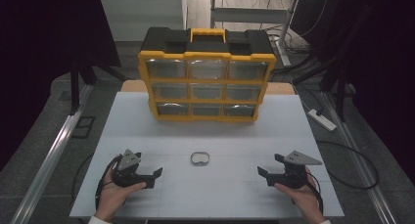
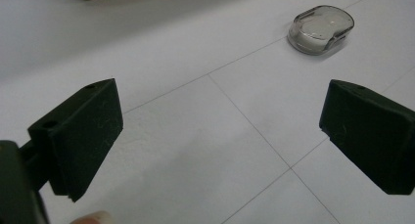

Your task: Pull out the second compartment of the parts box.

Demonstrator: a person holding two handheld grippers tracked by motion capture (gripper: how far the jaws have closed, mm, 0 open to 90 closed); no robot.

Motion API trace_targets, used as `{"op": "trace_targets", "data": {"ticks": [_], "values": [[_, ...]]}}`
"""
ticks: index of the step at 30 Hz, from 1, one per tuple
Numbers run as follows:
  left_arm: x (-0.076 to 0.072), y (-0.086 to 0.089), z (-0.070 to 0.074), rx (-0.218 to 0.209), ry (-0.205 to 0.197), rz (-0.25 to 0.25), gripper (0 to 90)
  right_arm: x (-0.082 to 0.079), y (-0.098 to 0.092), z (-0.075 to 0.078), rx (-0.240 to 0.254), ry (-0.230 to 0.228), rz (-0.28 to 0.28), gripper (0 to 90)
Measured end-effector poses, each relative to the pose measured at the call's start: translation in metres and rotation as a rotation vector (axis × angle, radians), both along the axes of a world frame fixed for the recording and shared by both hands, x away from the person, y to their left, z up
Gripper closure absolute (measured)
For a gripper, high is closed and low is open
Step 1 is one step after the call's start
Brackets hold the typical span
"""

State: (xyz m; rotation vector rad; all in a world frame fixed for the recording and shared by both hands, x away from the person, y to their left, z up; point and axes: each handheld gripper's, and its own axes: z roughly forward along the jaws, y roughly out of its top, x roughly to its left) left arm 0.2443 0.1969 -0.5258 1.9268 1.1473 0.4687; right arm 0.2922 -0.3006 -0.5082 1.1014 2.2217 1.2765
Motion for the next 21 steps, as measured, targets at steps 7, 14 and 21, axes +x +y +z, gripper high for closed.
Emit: {"op": "trace_targets", "data": {"ticks": [7,14,21], "values": [[0.0021,-0.0003,0.0005,-0.005,-0.008,-0.005,2.9,-0.0008,-0.0013,-0.0003,0.002,0.0,-0.006,11.3],[0.003,-0.0004,0.0003,-0.01,-0.005,-0.008,2.9,0.0,-0.0023,-0.0006,-0.005,0.008,-0.021,11.5],[0.0028,-0.0031,0.0021,-0.011,0.004,-0.014,2.9,-0.0012,-0.0029,0.0005,-0.004,-0.005,-0.039,12.6]]}}
